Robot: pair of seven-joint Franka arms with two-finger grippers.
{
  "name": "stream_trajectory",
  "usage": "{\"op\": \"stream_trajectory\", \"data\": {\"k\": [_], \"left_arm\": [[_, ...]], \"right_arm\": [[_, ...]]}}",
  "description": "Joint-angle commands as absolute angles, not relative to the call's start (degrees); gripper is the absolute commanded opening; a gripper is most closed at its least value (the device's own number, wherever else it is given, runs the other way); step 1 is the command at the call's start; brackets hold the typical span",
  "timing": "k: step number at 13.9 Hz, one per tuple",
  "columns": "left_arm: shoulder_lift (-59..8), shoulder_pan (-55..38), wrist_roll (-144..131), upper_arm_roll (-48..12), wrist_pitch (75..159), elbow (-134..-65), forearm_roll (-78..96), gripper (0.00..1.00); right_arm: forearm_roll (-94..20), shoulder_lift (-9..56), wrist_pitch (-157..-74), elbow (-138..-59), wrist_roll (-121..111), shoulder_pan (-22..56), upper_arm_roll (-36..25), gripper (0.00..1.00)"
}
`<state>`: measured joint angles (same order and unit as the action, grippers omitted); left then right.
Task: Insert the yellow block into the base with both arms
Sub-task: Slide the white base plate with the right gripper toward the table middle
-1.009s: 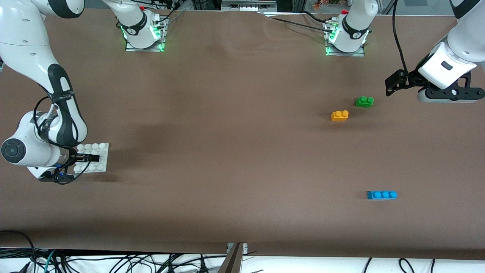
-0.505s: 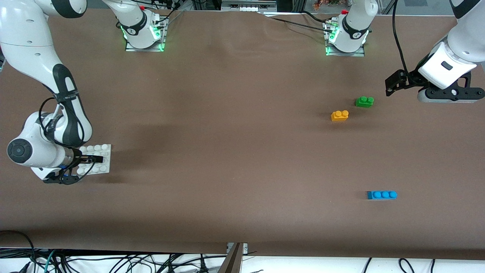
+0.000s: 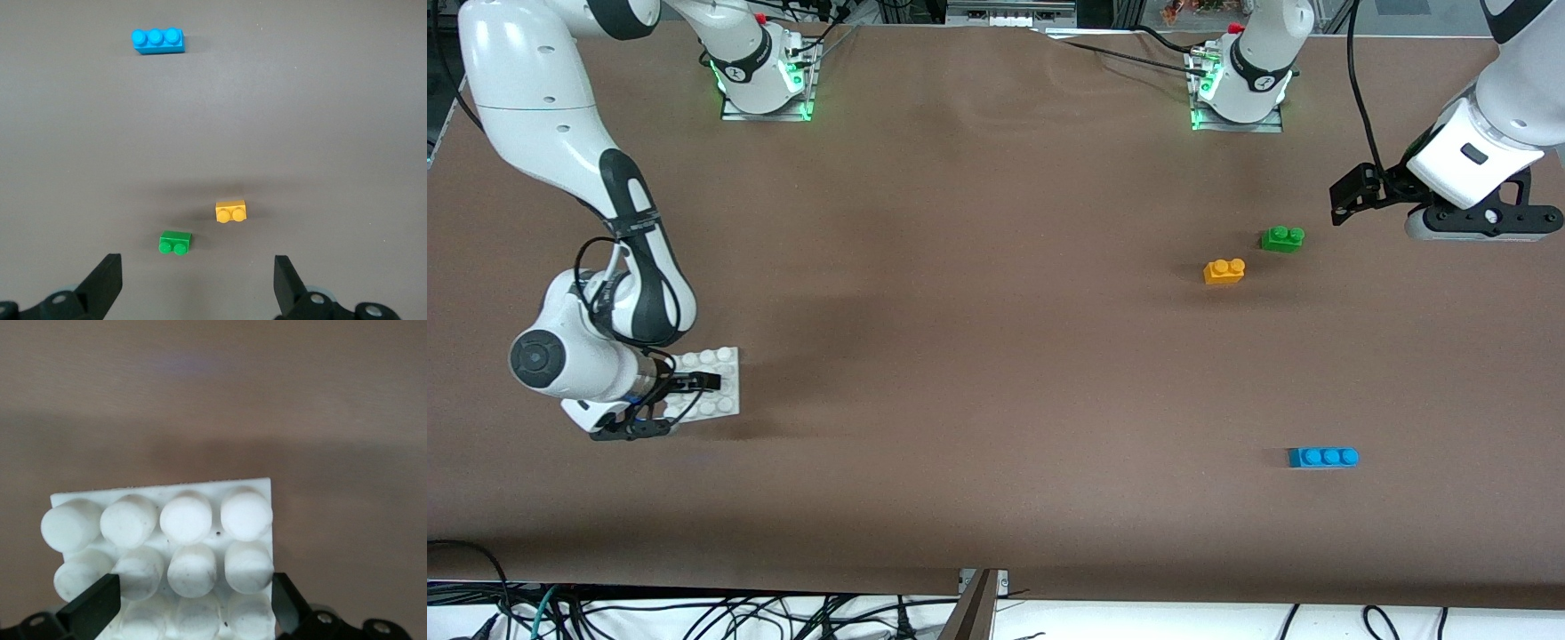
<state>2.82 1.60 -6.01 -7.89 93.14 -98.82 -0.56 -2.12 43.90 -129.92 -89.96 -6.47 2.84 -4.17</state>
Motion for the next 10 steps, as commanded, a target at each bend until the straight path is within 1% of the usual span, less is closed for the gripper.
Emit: {"op": "stream_trajectory", "data": {"k": [1,10], "left_arm": [[2.5,1.8,-5.3,-8.3,92.5,-97.9,-2.1,1.0],[2.6,1.8,-5.4,-8.4,92.5,-97.9,-2.2,1.0]], "right_arm": [[-4.0,45.4,-131.9,-90.9,-0.2,7.2,-3.6,1.0],[-4.0,46.0,-134.7,-90.7,19.0,20.7,-3.5,1.0]]}}
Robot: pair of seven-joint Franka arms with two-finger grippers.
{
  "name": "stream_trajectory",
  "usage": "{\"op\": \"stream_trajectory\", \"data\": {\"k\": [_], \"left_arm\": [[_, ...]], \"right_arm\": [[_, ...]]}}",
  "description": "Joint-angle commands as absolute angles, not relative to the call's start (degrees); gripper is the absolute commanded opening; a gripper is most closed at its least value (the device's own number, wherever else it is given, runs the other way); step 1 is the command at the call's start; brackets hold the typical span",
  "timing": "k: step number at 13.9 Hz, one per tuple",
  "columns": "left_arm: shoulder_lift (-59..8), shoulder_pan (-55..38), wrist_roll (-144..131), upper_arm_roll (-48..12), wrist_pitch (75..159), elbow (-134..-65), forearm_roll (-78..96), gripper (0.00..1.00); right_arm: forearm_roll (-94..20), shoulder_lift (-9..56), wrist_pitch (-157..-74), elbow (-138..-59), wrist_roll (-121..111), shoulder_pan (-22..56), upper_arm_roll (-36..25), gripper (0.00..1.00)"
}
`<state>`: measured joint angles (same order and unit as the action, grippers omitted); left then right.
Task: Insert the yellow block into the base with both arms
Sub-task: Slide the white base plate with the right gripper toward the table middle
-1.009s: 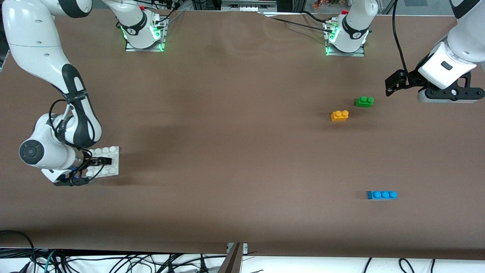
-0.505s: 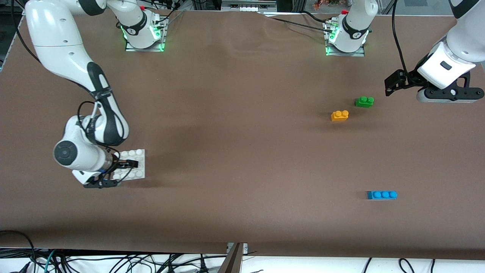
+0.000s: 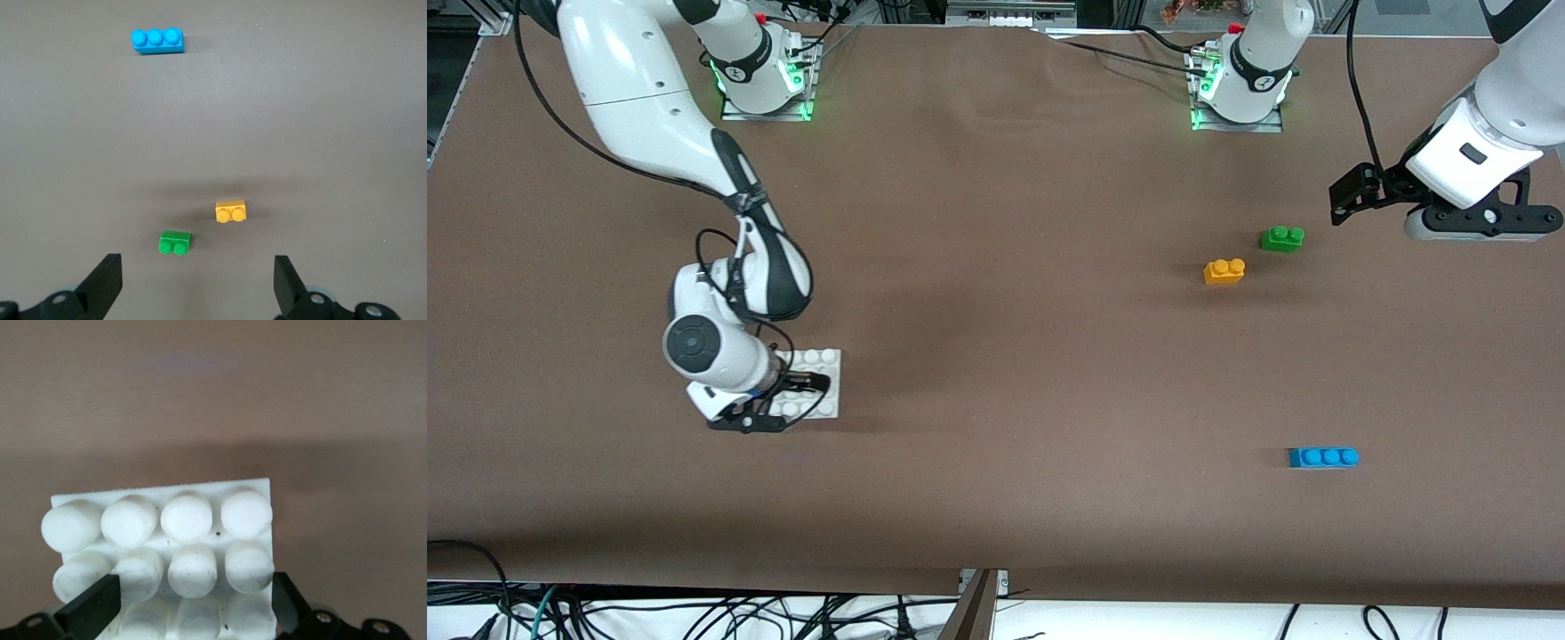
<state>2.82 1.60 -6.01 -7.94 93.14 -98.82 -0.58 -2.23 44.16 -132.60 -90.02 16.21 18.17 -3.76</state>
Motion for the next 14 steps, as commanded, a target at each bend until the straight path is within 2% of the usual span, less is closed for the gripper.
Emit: {"op": "stream_trajectory", "data": {"k": [1,8,14], "left_arm": [[2.5,1.8,-5.4,-8.4,92.5,-97.9,-2.3,1.0],[2.5,1.8,-5.4,-8.3,92.4,-97.9,-2.3,1.0],[2.5,1.8,-5.4,-8.3,92.4,-97.9,-2.3,1.0]], "right_arm": [[-4.0,46.0,-135.4,-90.6,20.5,22.6,-3.5,1.0],[-3.9,46.2,-139.7,-90.2,30.4,33.6,-3.5,1.0],[-3.8,50.5,-140.3,-84.2,41.3,40.2,-3.5,1.0]]}}
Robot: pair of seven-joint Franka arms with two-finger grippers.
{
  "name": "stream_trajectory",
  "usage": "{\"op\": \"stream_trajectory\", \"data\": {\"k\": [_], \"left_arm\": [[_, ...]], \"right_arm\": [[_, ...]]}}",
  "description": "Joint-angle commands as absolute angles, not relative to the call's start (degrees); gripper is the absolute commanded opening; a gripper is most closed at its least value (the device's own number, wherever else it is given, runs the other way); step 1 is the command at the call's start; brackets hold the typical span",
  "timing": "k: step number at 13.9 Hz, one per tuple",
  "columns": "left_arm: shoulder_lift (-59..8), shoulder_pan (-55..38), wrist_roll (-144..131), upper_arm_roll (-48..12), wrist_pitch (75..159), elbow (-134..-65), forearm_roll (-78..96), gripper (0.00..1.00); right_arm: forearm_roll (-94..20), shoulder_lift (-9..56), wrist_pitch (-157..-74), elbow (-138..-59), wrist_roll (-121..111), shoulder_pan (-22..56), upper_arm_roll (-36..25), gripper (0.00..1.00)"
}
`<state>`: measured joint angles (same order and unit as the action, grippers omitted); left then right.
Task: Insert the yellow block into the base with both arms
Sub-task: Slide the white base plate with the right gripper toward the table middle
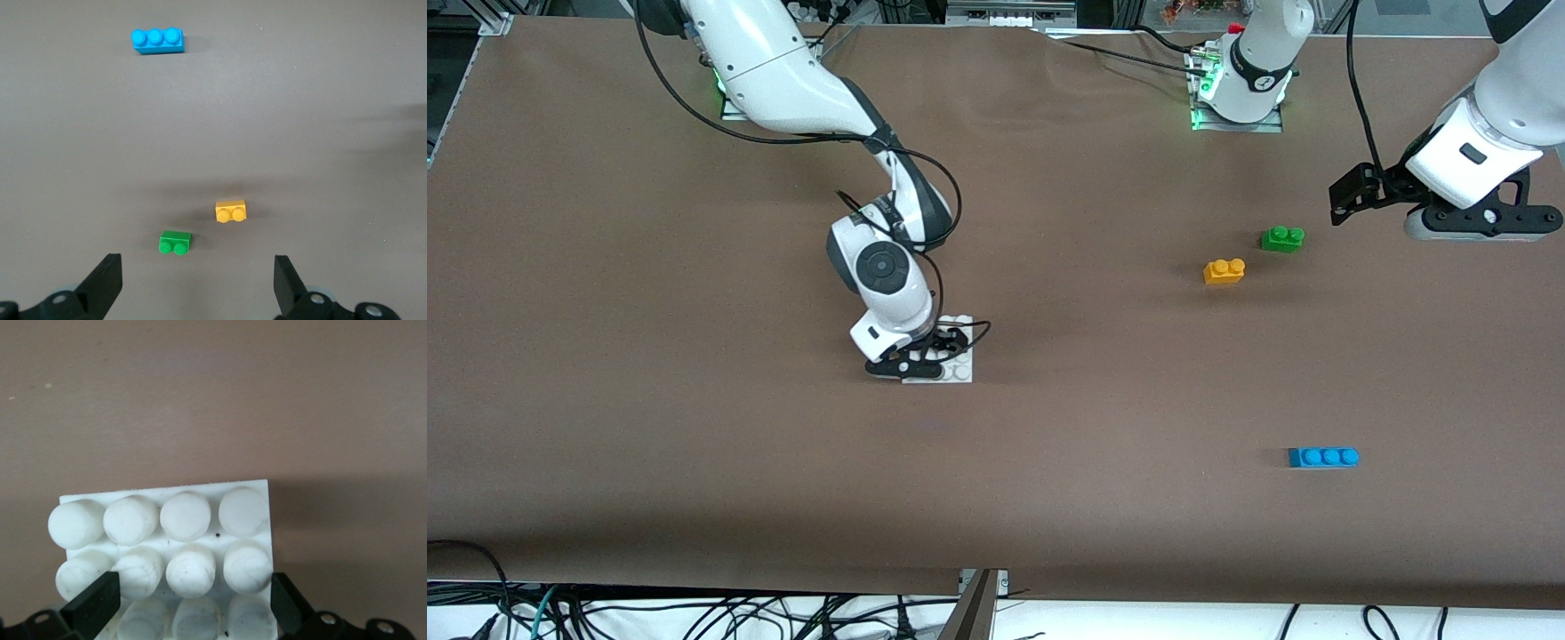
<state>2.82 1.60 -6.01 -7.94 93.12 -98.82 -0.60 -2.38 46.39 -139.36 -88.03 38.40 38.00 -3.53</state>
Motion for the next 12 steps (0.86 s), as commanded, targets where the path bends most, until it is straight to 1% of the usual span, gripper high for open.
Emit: {"op": "stream_trajectory", "data": {"k": [1,4,7,12], "left_arm": [[2.5,1.8,-5.4,-8.3,92.4,-97.9,-2.3,1.0],[2.5,1.8,-5.4,-8.3,92.4,-97.9,-2.3,1.0],[2.5,1.8,-5.4,-8.3,92.4,-97.9,-2.3,1.0],[2.5,1.8,-5.4,-8.3,92.3,-97.9,-2.3,1.0]], "right_arm": [[-3.8,51.0,-140.3,-83.2,42.2,41.1,-3.5,1.0],[-3.7,52.6,-140.7,-81.0,46.6,44.2,-3.6,1.0],[-3.7,54.1,-144.7,-80.2,48.4,46.8,-3.6,1.0],[-3.6,54.1,-144.6,-80.0,47.5,48.4,-3.7,1.0]]}}
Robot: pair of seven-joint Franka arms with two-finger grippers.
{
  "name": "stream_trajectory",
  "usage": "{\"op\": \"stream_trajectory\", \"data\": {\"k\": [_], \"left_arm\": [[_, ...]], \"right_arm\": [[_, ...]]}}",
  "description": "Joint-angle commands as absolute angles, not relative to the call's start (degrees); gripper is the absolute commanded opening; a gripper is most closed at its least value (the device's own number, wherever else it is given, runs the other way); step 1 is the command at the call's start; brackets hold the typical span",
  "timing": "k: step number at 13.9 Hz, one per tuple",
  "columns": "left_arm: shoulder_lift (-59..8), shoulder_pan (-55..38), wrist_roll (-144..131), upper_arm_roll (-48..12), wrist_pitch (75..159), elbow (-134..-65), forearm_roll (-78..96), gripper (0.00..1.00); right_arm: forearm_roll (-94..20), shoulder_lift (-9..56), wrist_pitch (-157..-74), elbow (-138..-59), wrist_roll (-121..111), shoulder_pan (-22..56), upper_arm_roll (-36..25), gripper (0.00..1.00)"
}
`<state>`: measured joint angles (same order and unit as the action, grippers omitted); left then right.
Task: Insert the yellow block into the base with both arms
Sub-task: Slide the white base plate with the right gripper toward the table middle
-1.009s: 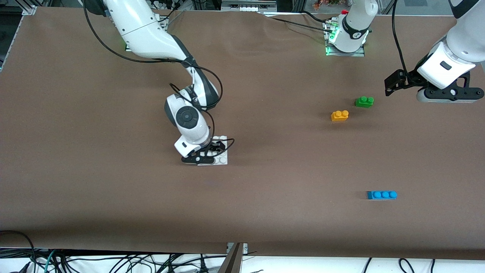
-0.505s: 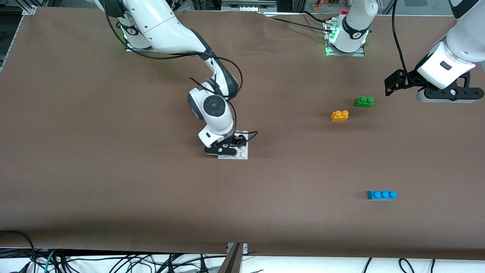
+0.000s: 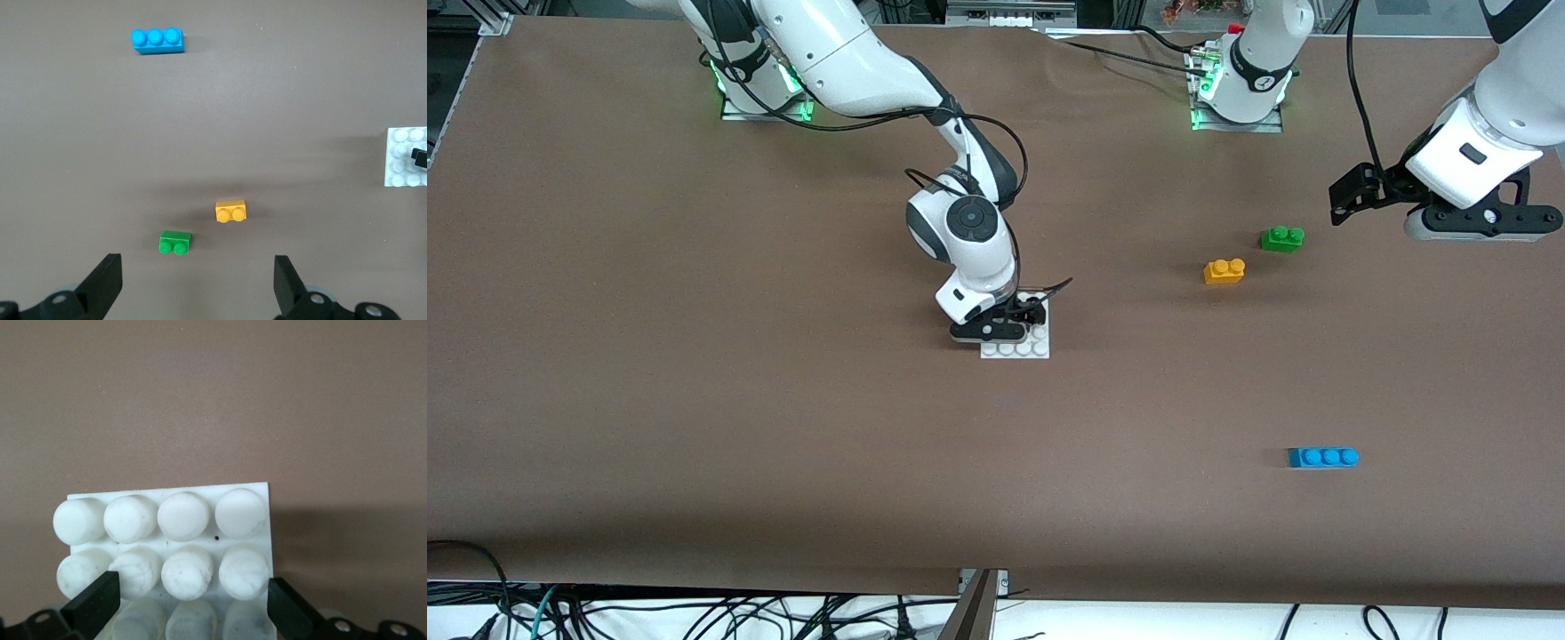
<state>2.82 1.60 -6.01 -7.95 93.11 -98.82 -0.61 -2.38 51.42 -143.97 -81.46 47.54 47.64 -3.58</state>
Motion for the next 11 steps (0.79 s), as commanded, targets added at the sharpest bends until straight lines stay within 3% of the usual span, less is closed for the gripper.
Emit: {"op": "stream_trajectory", "data": {"k": [1,7,11], "left_arm": [[2.5,1.8,-5.4,-8.3,92.3,-97.9,-2.3,1.0],[2.5,1.8,-5.4,-8.5,92.3,-97.9,-2.3,1.0],[2.5,1.8,-5.4,-8.6,92.3,-97.9,-2.3,1.0]], "right_arm": [[-3.5,54.1,-144.6,-79.8,47.3,48.3,-3.7,1.0],[-3.2,51.9,-141.7,-76.0,47.1,46.6,-4.3,1.0],[-3.2,48.4,-125.9,-69.4,42.0,46.3,-7.2,1.0]]}}
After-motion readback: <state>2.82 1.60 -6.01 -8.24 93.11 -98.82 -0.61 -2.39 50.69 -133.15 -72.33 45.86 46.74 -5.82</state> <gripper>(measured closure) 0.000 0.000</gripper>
